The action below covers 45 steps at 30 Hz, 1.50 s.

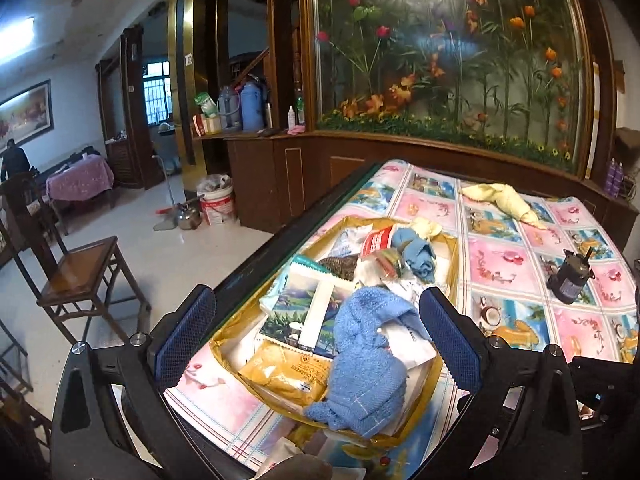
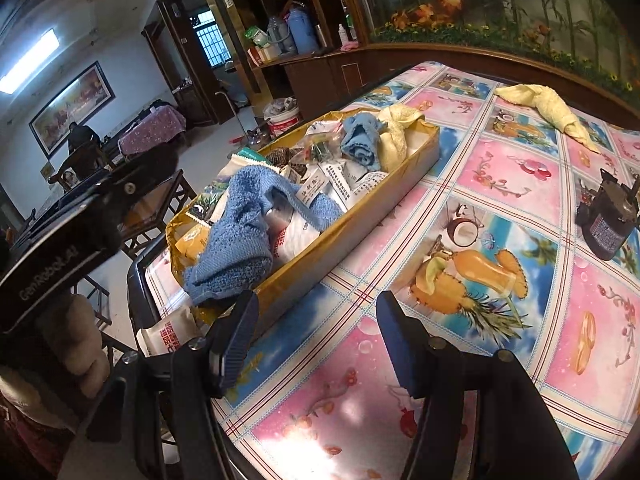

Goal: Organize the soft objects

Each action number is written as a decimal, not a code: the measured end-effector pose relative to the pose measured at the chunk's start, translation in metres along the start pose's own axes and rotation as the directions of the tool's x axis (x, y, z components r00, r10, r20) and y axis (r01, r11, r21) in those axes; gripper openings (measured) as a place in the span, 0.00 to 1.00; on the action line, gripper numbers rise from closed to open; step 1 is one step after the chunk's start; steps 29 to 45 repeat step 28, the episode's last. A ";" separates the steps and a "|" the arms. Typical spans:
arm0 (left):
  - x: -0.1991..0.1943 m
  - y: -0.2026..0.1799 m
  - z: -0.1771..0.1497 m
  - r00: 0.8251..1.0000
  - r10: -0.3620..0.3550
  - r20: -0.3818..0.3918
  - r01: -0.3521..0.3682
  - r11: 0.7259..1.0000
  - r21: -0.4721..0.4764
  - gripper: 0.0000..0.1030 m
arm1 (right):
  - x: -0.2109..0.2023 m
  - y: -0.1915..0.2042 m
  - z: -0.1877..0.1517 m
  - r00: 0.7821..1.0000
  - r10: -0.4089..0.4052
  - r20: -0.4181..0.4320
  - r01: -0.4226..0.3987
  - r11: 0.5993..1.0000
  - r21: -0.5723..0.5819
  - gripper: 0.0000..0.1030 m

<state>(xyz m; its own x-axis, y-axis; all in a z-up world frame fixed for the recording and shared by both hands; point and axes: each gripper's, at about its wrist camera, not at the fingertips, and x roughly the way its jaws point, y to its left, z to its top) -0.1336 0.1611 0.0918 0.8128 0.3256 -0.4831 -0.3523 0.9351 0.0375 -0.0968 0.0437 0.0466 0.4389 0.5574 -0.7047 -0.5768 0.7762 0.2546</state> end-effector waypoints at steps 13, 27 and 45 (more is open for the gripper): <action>0.006 0.004 0.003 1.000 -0.009 -0.015 0.008 1.000 -0.030 1.00 | 0.008 0.018 0.002 0.999 -0.036 -0.014 0.035 0.996 -0.083 0.59; -0.002 0.002 0.007 0.999 0.035 -0.031 -0.036 0.999 -0.013 1.00 | 0.005 0.021 0.003 0.999 -0.034 -0.007 0.033 0.995 -0.092 0.59; -0.003 0.001 0.007 0.999 0.043 -0.032 -0.043 0.999 -0.013 1.00 | 0.004 0.020 0.003 0.999 -0.035 -0.004 0.034 0.996 -0.088 0.59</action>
